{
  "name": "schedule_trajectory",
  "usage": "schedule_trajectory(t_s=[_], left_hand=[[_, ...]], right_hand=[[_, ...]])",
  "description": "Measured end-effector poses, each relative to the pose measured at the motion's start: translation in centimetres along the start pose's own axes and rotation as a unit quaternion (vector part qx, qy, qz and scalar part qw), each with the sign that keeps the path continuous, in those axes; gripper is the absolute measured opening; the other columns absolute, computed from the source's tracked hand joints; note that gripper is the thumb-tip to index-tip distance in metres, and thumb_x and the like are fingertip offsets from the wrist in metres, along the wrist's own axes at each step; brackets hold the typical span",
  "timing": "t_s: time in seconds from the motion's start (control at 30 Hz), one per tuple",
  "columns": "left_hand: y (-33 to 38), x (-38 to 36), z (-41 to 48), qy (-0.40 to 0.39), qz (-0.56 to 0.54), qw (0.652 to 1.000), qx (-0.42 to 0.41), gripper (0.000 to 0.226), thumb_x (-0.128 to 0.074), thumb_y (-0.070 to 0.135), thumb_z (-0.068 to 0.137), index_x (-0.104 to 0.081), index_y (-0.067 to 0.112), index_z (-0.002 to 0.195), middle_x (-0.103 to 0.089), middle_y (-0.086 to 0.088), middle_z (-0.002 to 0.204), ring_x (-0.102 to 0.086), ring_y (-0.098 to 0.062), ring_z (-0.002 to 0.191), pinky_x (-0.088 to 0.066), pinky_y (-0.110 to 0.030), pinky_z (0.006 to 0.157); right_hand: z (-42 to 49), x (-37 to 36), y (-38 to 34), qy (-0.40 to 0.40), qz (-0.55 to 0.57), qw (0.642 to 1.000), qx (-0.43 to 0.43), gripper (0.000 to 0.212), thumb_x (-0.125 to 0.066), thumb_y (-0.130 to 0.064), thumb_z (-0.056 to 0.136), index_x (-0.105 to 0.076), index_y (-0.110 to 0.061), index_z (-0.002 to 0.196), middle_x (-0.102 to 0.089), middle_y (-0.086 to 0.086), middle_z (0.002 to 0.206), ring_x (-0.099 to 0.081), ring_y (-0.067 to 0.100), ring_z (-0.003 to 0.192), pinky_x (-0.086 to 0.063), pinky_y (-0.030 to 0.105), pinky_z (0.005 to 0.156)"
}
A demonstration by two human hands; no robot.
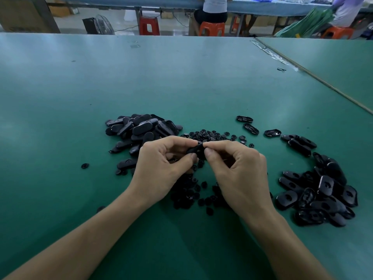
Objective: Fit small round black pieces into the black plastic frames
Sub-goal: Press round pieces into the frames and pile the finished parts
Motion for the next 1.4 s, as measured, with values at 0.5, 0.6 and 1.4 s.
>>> schedule_trajectory(t_s=[0.5,0.6,1.4], left_hand=[[0.3,-0.2,0.0,-0.006,0.017,1.000,-0.013,0.024,-0.076,0.013,0.076,-0.077,0.028,0.096,-0.078,-0.001,0.087,-0.075,-0.022,0.080,-0.063,-0.044,0.077],[0.4,-0.1,-0.1,-0.006,0.020,1.000,-0.014,0.024,-0.076,0.013,0.076,-0.077,0.028,0.096,-0.078,0.000,0.087,-0.076,-0.021,0.080,-0.063,-0.044,0.078],[0.7,-0.2,0.0,0.004,0.057,0.998,-0.034,0.036,-0.074,-0.007,0.083,-0.075,0.028,0.093,-0.078,0.004,0.088,-0.075,-0.016,0.082,-0.061,-0.034,0.078]], right_hand=[[-0.1,-0.7,0.6,-0.021,0.062,0.997,-0.028,0.012,-0.078,-0.011,0.085,-0.076,-0.023,0.085,-0.072,-0.014,0.077,-0.068,0.002,0.074,-0.049,0.010,0.068],[-0.1,-0.8,0.8,-0.024,0.083,0.995,-0.040,0.014,-0.077,-0.011,0.086,-0.075,-0.025,0.083,-0.071,-0.016,0.073,-0.066,0.001,0.070,-0.048,0.010,0.066],[-0.6,-1.6,0.3,-0.033,0.055,0.997,-0.035,0.017,-0.074,-0.008,0.088,-0.077,-0.024,0.091,-0.073,-0.017,0.078,-0.069,-0.002,0.076,-0.052,0.010,0.069]])
Point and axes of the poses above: each hand's wrist, its own z-axis towards the middle knuckle, its own x-axis out of the back of the hand, y = z × x, the point moved 10 cm from there along z, towards the middle knuckle
